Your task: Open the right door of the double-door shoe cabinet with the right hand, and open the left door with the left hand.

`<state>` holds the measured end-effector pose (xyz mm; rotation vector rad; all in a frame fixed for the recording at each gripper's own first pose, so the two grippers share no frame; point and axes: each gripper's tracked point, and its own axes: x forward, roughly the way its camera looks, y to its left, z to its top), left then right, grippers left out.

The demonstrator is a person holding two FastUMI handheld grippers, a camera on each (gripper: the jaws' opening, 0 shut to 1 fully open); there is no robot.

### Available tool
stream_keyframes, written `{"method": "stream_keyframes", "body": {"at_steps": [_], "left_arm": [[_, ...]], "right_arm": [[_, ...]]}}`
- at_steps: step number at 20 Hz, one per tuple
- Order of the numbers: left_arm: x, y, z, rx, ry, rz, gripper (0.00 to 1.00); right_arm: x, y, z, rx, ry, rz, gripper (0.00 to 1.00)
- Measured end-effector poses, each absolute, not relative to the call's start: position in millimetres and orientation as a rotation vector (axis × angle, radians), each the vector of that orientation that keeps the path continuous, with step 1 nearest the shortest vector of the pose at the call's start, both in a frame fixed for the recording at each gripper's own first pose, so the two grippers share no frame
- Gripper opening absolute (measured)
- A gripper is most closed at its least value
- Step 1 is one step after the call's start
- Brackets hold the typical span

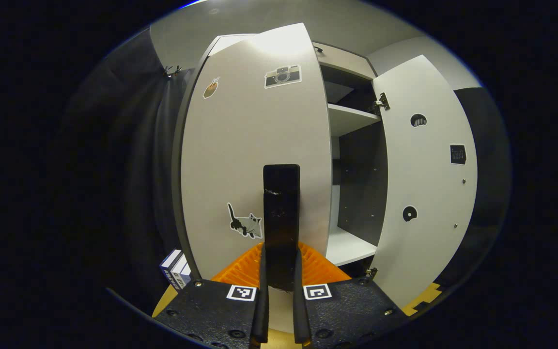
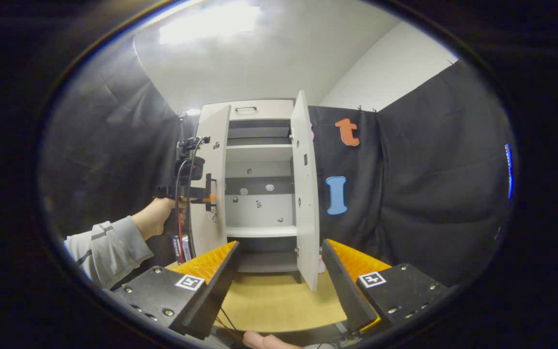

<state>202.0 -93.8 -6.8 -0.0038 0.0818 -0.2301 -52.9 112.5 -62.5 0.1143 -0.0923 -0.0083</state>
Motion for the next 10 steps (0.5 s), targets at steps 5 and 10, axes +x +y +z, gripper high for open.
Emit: {"method": "stream_keyframes", "body": {"at_steps": [5, 10], "left_arm": [[187.3, -75.5, -6.2, -0.053, 0.125, -0.238, 0.21], [175.6, -55.5, -7.1, -0.013, 0.111, -0.193, 0.21]], "right_arm": [[-53.9, 112.7, -65.3, 0.134, -0.089, 0.014, 0.97], [-56.1, 111.7, -67.2, 0.125, -0.088, 0.018, 1.00]]}}
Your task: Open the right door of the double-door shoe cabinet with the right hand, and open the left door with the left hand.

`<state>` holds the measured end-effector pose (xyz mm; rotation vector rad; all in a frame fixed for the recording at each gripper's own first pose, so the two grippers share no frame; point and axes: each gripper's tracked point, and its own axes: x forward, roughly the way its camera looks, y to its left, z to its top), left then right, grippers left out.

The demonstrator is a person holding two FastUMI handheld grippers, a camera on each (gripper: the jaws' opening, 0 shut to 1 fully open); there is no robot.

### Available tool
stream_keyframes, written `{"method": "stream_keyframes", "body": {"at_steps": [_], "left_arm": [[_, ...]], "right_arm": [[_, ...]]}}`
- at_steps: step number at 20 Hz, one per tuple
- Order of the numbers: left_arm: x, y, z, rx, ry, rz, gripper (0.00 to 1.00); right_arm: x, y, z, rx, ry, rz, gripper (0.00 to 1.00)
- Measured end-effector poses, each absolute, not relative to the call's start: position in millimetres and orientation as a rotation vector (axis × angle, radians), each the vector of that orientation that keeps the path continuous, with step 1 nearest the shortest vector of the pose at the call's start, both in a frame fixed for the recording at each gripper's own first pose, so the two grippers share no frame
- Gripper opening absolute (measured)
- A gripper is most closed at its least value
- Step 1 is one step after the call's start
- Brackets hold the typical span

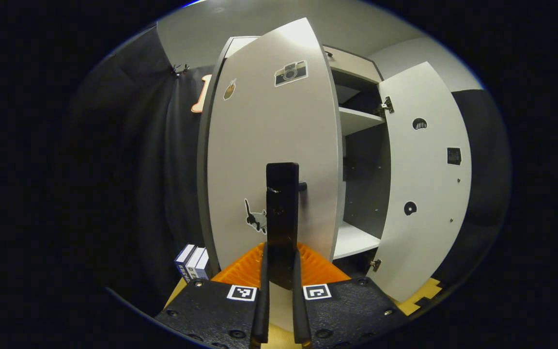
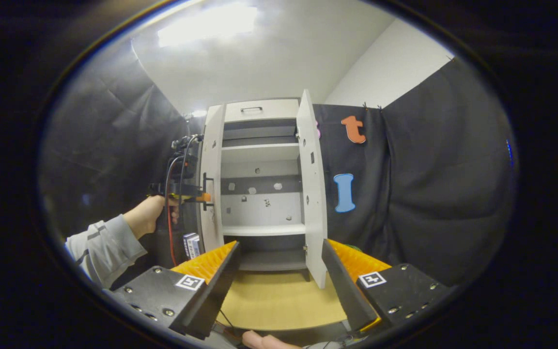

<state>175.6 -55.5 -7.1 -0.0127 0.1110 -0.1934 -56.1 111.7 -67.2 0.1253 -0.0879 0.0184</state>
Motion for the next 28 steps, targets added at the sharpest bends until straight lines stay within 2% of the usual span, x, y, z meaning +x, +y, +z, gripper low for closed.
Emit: {"method": "stream_keyframes", "body": {"at_steps": [4, 8, 12, 13, 14, 15, 17, 21, 22, 23, 25, 28], "left_arm": [[167.4, -40.1, -6.9, 0.003, 0.124, -0.160, 0.15], [163.5, -31.7, -7.1, 0.004, 0.116, -0.182, 0.15], [159.2, -15.8, -8.0, 0.031, 0.116, -0.144, 0.15], [157.2, -11.4, -8.2, 0.036, 0.114, -0.135, 0.14], [157.3, -7.9, -7.2, 0.037, 0.109, -0.129, 0.11], [156.1, -3.7, -7.3, 0.027, 0.107, -0.123, 0.11], [154.8, 5.2, -7.2, 0.002, 0.104, -0.107, 0.11], [152.0, 29.8, -8.9, 0.051, 0.086, -0.041, 0.07], [152.8, 37.3, -8.7, 0.050, 0.082, -0.018, 0.05], [153.2, 44.7, -7.8, 0.058, 0.077, -0.004, 0.06], [153.3, 63.6, -10.0, 0.037, 0.080, 0.029, 0.01], [153.2, 74.7, -9.7, 0.002, 0.053, -0.005, 0.01]], "right_arm": [[-55.5, 120.3, -73.0, 0.123, -0.080, 0.037, 1.00], [-56.0, 120.7, -78.0, 0.122, -0.076, 0.043, 1.00], [-53.7, 121.3, -83.4, 0.122, -0.065, 0.041, 1.00], [-53.0, 122.2, -84.0, 0.123, -0.064, 0.043, 0.96], [-53.5, 123.5, -84.7, 0.124, -0.063, 0.043, 1.00], [-54.1, 124.2, -85.2, 0.123, -0.063, 0.045, 0.96], [-57.3, 128.3, -86.5, 0.120, -0.063, 0.048, 1.00], [-57.7, 127.9, -92.6, 0.110, -0.053, 0.041, 0.96], [-58.5, 127.2, -93.3, 0.111, -0.050, 0.037, 1.00], [-57.2, 126.0, -94.7, 0.112, -0.049, 0.034, 1.00], [-55.6, 124.9, -95.0, 0.118, -0.052, 0.034, 1.00], [-45.9, 121.3, -96.0, 0.123, -0.050, 0.031, 0.97]]}}
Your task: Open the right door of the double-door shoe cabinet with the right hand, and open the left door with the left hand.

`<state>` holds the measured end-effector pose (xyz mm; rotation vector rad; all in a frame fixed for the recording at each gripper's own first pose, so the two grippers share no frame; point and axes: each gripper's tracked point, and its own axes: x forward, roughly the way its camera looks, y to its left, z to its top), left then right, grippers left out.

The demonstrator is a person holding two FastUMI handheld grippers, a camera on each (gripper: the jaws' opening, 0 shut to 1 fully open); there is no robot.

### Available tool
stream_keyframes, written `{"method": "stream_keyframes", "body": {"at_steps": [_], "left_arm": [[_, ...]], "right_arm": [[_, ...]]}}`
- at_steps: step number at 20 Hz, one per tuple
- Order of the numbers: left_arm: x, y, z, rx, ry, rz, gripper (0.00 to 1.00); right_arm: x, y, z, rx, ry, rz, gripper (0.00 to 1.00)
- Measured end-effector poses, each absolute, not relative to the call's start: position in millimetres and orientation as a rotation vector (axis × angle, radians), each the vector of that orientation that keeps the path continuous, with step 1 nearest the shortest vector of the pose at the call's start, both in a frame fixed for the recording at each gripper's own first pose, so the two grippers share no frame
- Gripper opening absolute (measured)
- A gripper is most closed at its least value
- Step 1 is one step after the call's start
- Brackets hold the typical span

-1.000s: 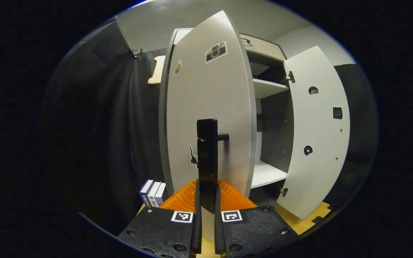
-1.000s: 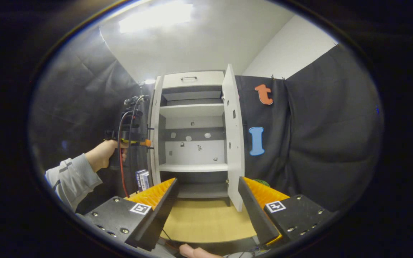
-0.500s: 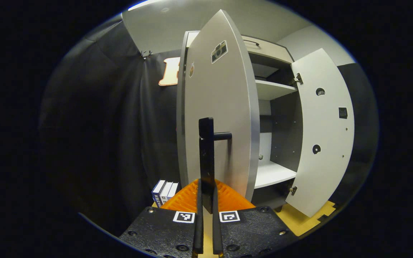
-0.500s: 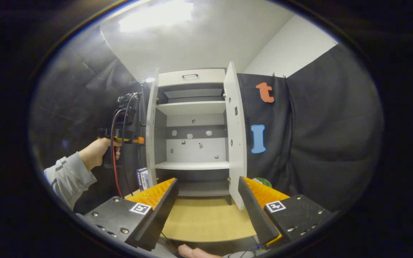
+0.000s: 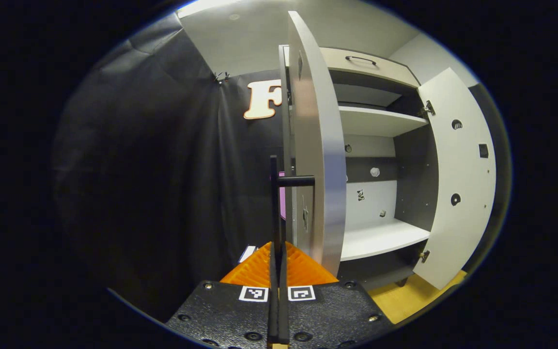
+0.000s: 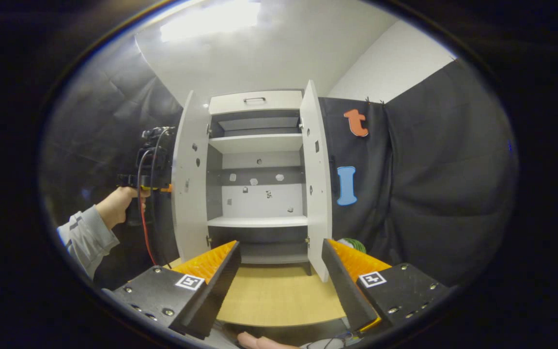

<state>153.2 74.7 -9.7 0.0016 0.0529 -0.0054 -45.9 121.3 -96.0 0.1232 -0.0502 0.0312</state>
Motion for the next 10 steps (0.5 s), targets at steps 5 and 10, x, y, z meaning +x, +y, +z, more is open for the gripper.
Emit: {"method": "stream_keyframes", "body": {"at_steps": [5, 10], "left_arm": [[151.2, 82.7, -12.0, -0.011, 0.006, -0.081, 0.03], [127.6, 81.3, -14.7, 0.080, -0.012, -0.057, 0.06]], "right_arm": [[-43.3, 120.9, -101.1, 0.122, -0.041, 0.020, 0.97], [-42.0, 121.5, -102.4, 0.116, -0.044, 0.015, 1.00]]}}
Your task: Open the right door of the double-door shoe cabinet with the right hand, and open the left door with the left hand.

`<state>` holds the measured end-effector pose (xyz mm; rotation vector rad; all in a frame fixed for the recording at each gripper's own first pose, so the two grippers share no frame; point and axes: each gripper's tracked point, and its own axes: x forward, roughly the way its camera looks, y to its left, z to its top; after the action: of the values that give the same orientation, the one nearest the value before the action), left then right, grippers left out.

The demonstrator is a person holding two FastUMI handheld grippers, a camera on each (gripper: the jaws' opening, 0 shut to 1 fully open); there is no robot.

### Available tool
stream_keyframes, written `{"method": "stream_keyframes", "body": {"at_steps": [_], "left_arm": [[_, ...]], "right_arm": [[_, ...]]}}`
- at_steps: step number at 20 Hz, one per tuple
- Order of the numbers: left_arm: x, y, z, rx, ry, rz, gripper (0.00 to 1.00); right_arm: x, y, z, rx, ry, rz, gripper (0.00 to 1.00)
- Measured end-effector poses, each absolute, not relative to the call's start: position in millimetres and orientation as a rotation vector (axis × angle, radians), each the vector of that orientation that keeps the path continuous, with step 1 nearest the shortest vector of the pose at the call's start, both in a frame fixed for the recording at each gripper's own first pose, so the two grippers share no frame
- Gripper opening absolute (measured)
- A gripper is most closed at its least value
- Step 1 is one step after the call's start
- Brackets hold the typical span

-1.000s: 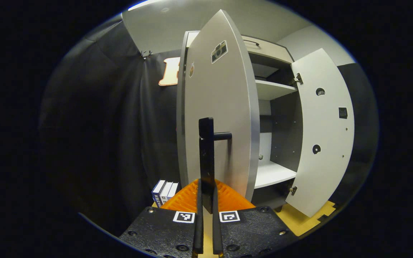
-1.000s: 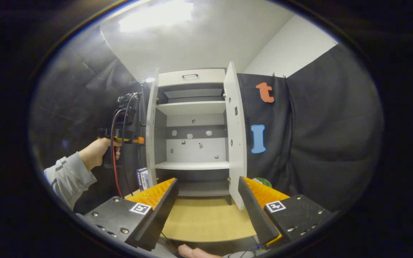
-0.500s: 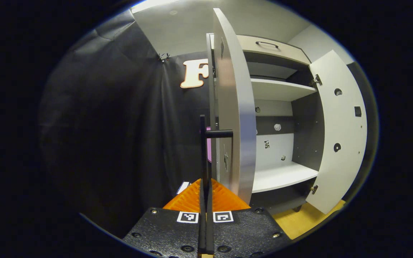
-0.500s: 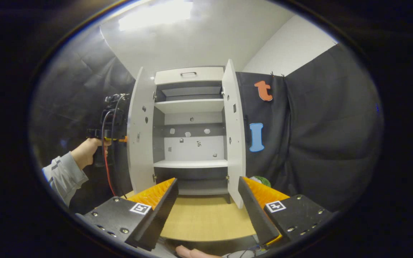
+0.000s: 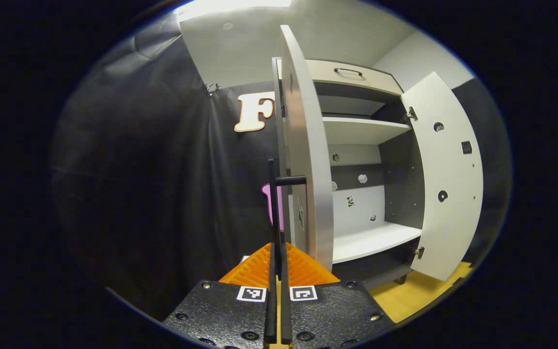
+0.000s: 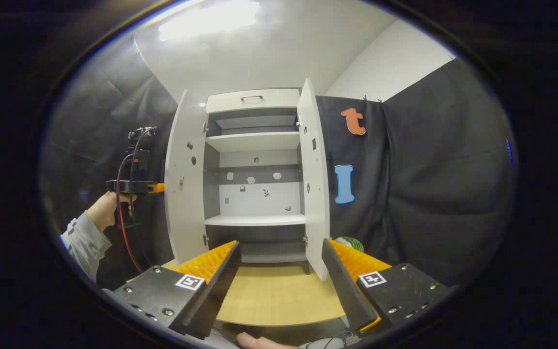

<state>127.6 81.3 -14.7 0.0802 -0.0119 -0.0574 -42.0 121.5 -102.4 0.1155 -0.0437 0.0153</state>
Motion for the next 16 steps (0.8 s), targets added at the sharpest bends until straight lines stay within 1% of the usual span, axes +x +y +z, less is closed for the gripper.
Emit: {"method": "stream_keyframes", "body": {"at_steps": [1, 2, 5, 7, 8, 9, 10, 11, 12, 14, 16], "left_arm": [[123.1, 79.4, -18.5, 0.060, 0.002, -0.057, 0.06], [114.5, 80.4, -22.1, 0.037, 0.016, -0.036, 0.08], [101.7, 92.8, -28.3, 0.008, 0.024, 0.042, 0.54], [90.2, 91.5, -30.4, -0.022, 0.032, 0.051, 0.85], [85.5, 90.4, -32.0, -0.027, 0.035, 0.050, 0.90], [80.7, 88.5, -30.9, -0.023, 0.028, 0.046, 0.98], [76.8, 87.0, -30.4, -0.008, 0.022, 0.045, 0.99], [71.1, 86.6, -30.4, 0.001, 0.021, 0.051, 0.97], [64.9, 85.5, -30.0, -0.002, 0.023, 0.056, 0.99], [48.3, 79.8, -30.8, -0.018, 0.032, 0.061, 0.98], [32.2, 70.5, -25.7, -0.035, 0.007, 0.053, 0.98]], "right_arm": [[-39.2, 120.7, -105.4, 0.115, -0.038, 0.010, 0.97], [-36.9, 119.7, -108.9, 0.119, -0.029, 0.005, 0.97], [-32.9, 122.2, -112.7, 0.123, -0.014, 0.003, 1.00], [-31.9, 123.9, -112.0, 0.118, -0.013, -0.001, 1.00], [-31.3, 124.2, -111.4, 0.117, -0.013, -0.002, 1.00], [-30.5, 125.4, -111.2, 0.118, -0.013, -0.003, 1.00], [-29.9, 125.1, -111.7, 0.118, -0.012, -0.003, 1.00], [-29.4, 125.4, -112.5, 0.119, -0.010, -0.004, 1.00], [-29.5, 124.1, -112.1, 0.121, -0.009, -0.007, 1.00], [-28.8, 123.2, -110.9, 0.130, -0.010, -0.012, 1.00], [-27.2, 122.3, -110.6, 0.132, -0.011, -0.014, 1.00]]}}
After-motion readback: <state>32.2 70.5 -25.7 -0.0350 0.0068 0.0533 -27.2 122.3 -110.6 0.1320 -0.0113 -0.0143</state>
